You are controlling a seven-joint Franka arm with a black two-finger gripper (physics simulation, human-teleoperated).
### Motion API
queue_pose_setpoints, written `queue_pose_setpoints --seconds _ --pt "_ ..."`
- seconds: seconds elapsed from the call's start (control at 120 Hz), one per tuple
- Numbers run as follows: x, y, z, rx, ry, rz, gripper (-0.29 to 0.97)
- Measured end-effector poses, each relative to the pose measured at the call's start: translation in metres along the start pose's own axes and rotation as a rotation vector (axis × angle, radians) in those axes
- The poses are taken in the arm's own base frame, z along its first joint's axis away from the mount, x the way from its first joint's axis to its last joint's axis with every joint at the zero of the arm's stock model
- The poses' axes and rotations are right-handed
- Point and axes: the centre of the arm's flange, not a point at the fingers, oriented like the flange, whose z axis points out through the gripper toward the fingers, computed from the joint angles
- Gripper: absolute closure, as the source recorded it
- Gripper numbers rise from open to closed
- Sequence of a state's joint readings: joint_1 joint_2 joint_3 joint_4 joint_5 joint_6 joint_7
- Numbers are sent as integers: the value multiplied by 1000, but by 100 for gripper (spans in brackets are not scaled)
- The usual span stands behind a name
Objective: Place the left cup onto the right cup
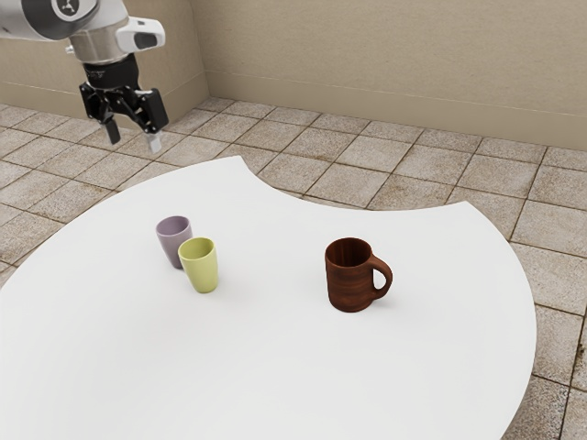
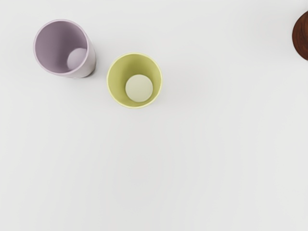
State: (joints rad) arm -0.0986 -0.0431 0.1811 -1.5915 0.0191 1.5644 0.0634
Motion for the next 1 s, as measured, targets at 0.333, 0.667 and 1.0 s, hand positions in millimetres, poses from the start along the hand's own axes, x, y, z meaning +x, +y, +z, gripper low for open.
queue_pose_setpoints --seconds 0.333,0.667,1.0 --pt "3 -11 5 6 -1 -48 2" --pt "42 -29 78 26 -53 -51 3" --pt "73 -66 154 32 -86 -64 3"
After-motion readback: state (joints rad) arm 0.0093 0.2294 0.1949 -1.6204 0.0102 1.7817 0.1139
